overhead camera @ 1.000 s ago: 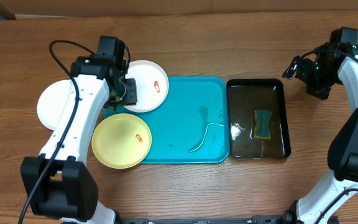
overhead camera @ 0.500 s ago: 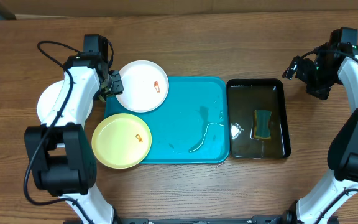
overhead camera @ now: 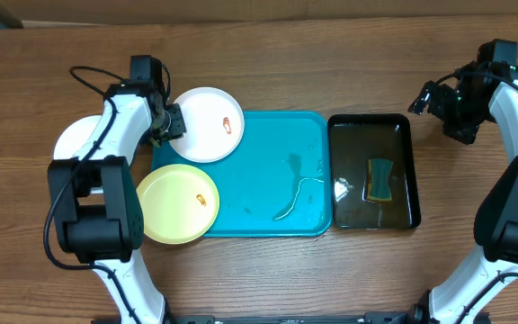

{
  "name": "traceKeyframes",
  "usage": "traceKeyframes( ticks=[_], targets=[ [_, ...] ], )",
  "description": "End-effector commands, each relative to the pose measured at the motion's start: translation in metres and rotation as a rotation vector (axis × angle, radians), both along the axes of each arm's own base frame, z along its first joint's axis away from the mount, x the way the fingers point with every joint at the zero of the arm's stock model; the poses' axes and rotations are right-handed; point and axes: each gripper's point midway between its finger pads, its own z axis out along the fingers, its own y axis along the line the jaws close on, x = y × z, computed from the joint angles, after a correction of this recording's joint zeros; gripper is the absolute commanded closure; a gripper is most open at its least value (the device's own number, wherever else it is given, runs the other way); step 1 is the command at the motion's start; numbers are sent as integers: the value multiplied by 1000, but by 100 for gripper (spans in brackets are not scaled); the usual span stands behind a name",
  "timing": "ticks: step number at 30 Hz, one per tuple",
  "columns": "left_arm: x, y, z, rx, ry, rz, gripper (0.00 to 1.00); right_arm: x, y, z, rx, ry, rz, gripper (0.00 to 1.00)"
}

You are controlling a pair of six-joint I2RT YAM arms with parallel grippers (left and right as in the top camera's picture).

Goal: Clean dirty plates on tray and stack at the side
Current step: 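Grip the pink plate's rim with the left gripper, then slide the pink plate right across the tray with the left gripper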

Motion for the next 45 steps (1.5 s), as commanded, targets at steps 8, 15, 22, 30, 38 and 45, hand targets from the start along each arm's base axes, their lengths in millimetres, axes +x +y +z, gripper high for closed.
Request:
traceKeyframes(
  ticks=[8,15,22,30,38,45],
  targets=[
    [-1,-21,-12,-89,21,-19,90,7,-3,18,-7,-50,-8,0],
    [-14,-69,-11,-211,64,-121,96,7,-3,18,-7,-50,-8,0],
    [-37,-106,-13,-206,141,-207,96,7,-3,18,-7,-50,-8,0],
    [-54,-139,-13,-198,180,-290,96,7,-3,18,-7,-50,-8,0],
    [-56,-145,-15,-162,177,-314,68,7,-3,18,-7,-50,-8,0],
    [-48,-148,-15,-131,135,-330,67,7,-3,18,-7,-50,-8,0]
  ],
)
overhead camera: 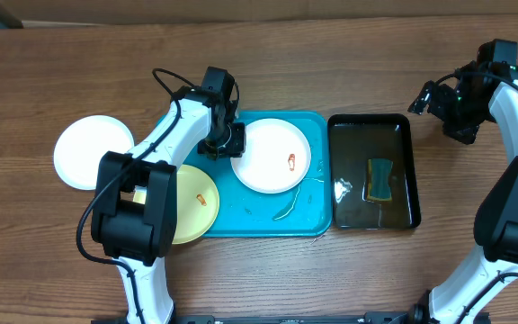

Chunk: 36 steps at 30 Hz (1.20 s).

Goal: Clean dirty plates on tray and stack at the side
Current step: 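Slide the pink plate right across the tray with the left gripper, then reach the right gripper into the basin and grasp the sponge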

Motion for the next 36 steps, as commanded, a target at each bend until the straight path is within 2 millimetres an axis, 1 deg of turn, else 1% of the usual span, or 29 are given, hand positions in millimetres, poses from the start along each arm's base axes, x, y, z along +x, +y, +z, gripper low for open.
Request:
traceKeyframes(
  ticks=[1,3,5,7,11,12,13,14,16,20,22,23,26,27,31,33,34,35,36],
  targets=[
    [0,-3,-5,30,-12,-17,67,7,-3,18,-7,-50,-8,0],
    [1,-3,-5,51,-20,-24,69,7,-3,18,-7,-50,-8,0],
    [0,-2,-6,81,-24,-29,76,7,-3,18,-7,-50,-8,0],
    [-1,1,-6,105,-23,-31,77,7,-3,18,-7,-51,-8,0],
    [-2,3,-8,120,-23,-32,83,7,-3,18,-7,-50,-8,0],
    [-2,4,-8,125,-25,-31,87,7,-3,18,-7,-50,-8,0],
    [-2,4,-8,126,-26,-31,93,7,-3,18,-7,-51,-8,0],
    [-2,4,-8,127,-26,-30,96,7,-3,18,-7,-51,-8,0],
    [-3,4,-9,128,-23,-24,96,7,-3,18,-7,-51,-8,0],
    [-7,10,-14,152,-12,-19,96,7,-3,18,-7,-50,-8,0],
    [-9,19,-17,197,-9,25,96,7,-3,18,-7,-51,-8,0],
    [-9,26,-19,234,-13,58,93,7,-3,18,-7,-50,-8,0],
    [-9,26,-19,234,-13,60,87,7,-3,18,-7,-50,-8,0],
    [-9,26,-19,232,-12,59,87,8,-3,18,-4,-54,-8,0],
    [-8,26,-19,230,-15,64,86,23,-2,24,21,-103,-66,0],
    [-7,24,-19,221,-22,64,84,21,10,26,104,-86,-112,0],
    [-6,23,-19,213,-24,64,76,19,16,27,144,-71,-123,0],
    [-5,20,-19,201,-26,62,72,10,28,28,218,-30,-130,0],
    [-4,18,-19,188,-28,62,71,-2,41,31,292,20,-122,0]
  ],
)
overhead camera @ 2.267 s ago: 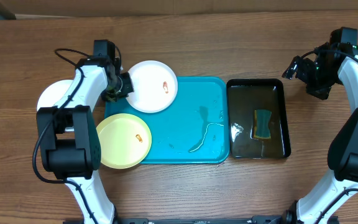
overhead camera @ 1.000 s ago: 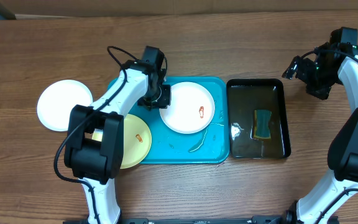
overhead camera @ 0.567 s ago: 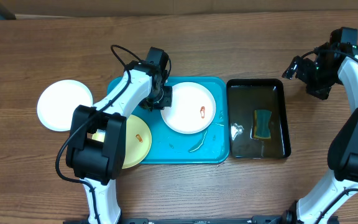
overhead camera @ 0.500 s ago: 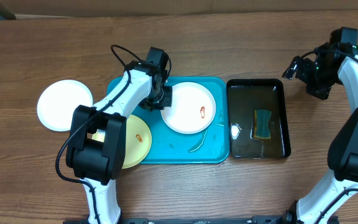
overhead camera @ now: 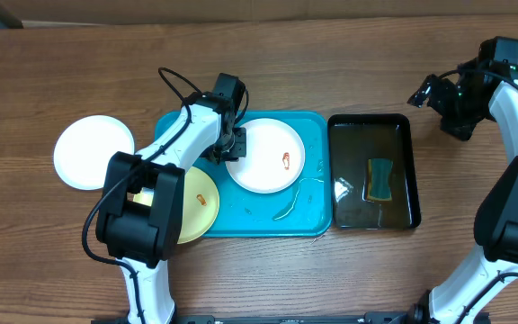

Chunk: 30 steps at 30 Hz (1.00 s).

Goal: Clean dirty plates on tray and stack at the side
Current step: 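Reach the right gripper into the basin and grasp the sponge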

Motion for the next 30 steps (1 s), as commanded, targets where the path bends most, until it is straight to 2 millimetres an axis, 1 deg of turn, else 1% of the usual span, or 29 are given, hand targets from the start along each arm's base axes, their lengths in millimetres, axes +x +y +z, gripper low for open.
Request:
traceKeyframes(
  ticks=[1,2,3,4,7,8,9,11,13,16,19,23,26,30],
  targets=[
    [-4,1,-8,-2,16,11,71,-22,41,27,265,81,-36,0],
    [-3,-1,-8,-12,14,10,71,-35,52,30,326,139,-37,0],
    [-3,-1,-8,-12,12,9,71,-35,54,32,347,137,-34,0],
    [-3,-1,-8,-11,12,8,71,-36,58,35,372,139,-31,3],
    [-3,-1,-8,-11,11,6,70,-45,68,35,381,170,8,26],
    [-2,-1,-8,-12,10,6,70,-49,70,34,367,176,33,32],
    [-2,-2,-8,-12,9,6,70,-55,73,31,331,195,65,35],
    [-1,-2,-8,-13,5,6,70,-66,73,22,232,250,97,36],
    [-1,-2,-8,-14,5,6,70,-79,69,12,82,319,134,36],
    [-1,-2,-8,-14,5,6,70,-91,73,6,-42,379,191,36],
    [-2,-2,-8,-13,6,5,70,-101,80,5,-125,417,245,36],
    [-2,-2,-8,-13,6,5,70,-109,86,3,-250,448,305,34],
    [-2,-2,-8,-13,6,5,70,-111,87,1,-337,459,294,33],
    [-2,-2,-8,-13,7,6,70,-108,93,-8,-368,438,304,33]
  ],
)
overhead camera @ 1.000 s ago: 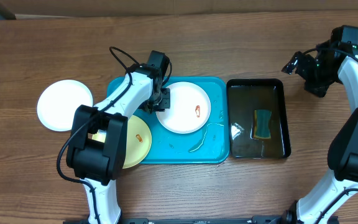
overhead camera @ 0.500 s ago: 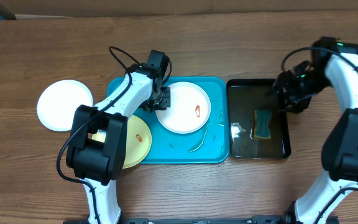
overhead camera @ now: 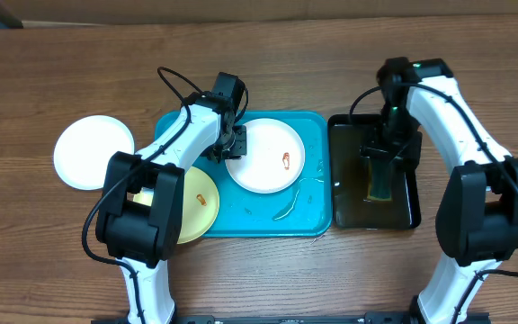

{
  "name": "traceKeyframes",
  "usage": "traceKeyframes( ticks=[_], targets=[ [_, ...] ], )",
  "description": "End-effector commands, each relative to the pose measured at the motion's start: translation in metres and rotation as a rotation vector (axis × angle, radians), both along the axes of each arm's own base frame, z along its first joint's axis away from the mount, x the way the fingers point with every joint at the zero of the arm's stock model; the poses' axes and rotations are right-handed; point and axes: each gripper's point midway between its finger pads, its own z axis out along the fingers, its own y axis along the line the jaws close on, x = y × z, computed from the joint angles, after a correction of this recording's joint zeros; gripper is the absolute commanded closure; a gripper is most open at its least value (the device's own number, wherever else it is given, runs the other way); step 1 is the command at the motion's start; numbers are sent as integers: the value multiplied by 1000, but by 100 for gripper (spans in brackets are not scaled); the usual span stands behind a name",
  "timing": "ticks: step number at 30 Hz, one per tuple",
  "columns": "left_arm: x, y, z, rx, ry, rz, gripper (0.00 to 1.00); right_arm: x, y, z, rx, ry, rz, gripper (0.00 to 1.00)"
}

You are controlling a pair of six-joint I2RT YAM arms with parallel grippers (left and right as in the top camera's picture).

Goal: Clean dirty plates on tray and stack at the side
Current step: 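Reach the right gripper into the basin and grasp the sponge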

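A white plate (overhead camera: 268,160) with a red smear lies in the middle of the teal tray (overhead camera: 313,220). My left gripper (overhead camera: 233,144) is shut on that plate's left rim. A yellow plate (overhead camera: 196,209) with an orange smear overhangs the tray's front left corner, partly under my left arm. On the table to the left rests a clean white plate (overhead camera: 88,151). A green and yellow sponge (overhead camera: 380,183) lies in the black basin (overhead camera: 344,193) of water. My right gripper (overhead camera: 380,155) hangs over the sponge's far end, fingers spread.
The basin stands right against the tray's right side. A thin streak of water or residue (overhead camera: 293,202) marks the tray's front right part. Bare wooden table surrounds tray and basin.
My right arm has swung from the far right of the table to over the basin, its gripper now above the sponge. The left gripper and the white plate have not moved.
First my left gripper held the smeared white plate at the tray's far left corner, with my right arm parked at the far right. Then the plate was in the tray's middle and stayed there. Now my right gripper is over the sponge.
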Motion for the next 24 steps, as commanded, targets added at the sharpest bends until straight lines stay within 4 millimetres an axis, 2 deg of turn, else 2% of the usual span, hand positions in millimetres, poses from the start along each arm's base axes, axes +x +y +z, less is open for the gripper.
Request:
traceKeyframes(
  ticks=[1,16,18,19,20,21,24],
  targets=[
    [-6,1,-8,0,25,4,70,3,-9,0,-81,-48,-4,33],
    [-7,1,-8,2,27,4,70,14,-5,-59,-52,-157,-8,33],
    [-7,1,-8,2,27,5,70,17,-4,-60,-50,-170,-8,42],
    [-7,1,-8,1,27,5,70,19,-4,-60,-48,-177,-8,54],
    [-7,1,-8,2,27,5,70,20,-3,-60,-47,-180,-8,82],
    [-7,1,-8,2,27,5,70,20,-3,-60,-43,-179,-9,95],
    [-7,1,-8,2,27,5,70,19,2,-60,-16,-174,-12,96]
  ],
)
